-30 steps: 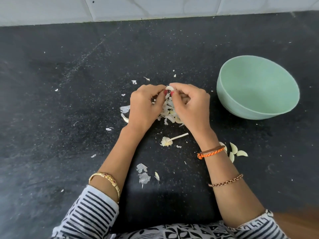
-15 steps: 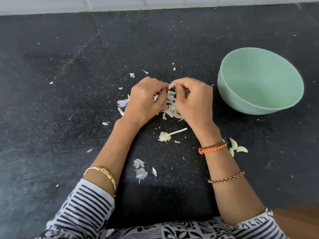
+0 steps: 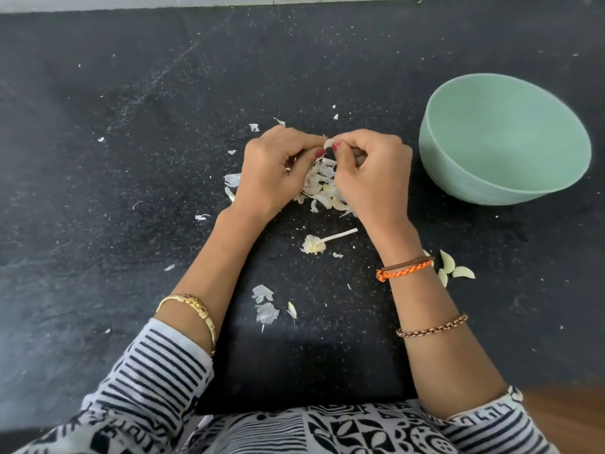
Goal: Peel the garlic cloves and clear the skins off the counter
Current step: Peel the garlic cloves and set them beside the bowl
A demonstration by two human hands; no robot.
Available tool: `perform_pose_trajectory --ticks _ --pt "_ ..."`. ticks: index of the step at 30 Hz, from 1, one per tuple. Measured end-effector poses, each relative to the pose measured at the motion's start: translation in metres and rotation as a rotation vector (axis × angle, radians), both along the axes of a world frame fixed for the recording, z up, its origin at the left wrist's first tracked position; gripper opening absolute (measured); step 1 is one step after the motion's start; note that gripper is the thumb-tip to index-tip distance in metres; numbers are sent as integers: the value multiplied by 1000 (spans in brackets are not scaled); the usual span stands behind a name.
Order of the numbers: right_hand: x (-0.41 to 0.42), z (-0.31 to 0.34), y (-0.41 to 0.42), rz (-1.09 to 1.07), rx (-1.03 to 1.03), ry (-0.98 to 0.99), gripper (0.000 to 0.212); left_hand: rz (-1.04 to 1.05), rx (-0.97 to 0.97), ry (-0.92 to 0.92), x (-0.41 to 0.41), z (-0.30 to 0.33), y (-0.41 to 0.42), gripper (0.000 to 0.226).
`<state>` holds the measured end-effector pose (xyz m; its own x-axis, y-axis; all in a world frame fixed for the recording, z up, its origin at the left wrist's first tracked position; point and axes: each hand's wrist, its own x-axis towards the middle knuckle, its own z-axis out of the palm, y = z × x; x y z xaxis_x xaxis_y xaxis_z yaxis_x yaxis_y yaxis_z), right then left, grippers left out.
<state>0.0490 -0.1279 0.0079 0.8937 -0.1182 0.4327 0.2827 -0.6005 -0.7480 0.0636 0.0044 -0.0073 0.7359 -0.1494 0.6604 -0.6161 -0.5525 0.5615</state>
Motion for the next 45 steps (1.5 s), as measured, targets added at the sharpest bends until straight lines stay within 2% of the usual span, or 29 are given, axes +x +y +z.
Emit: perform_pose_trajectory --ticks 9,19,26,30,36,41,43,45 --pt "-1 -1 0 27 -70 48 15 -7 -12 130 -2 0 2 17" --pt "-1 -1 -2 22 -91 -34 18 1 -31 116 -4 -2 -2 16" --pt "-1 -2 -3 73 -22 -47 23 19 -262 229 -9 1 -8 15" --pt "-2 -3 0 95 -24 -53 22 17 -266 234 -8 3 -8 15" --pt "-2 3 1 84 137 -49 17 -46 -440 298 -7 7 -8 14" --pt "-4 11 -1 115 275 111 22 34 -610 352 -4 8 -4 11" --pt "-4 12 -3 112 315 182 21 47 -628 353 -4 8 -2 8" --pt "-2 11 -4 100 330 213 18 -25 -591 347 -6 8 -6 4"
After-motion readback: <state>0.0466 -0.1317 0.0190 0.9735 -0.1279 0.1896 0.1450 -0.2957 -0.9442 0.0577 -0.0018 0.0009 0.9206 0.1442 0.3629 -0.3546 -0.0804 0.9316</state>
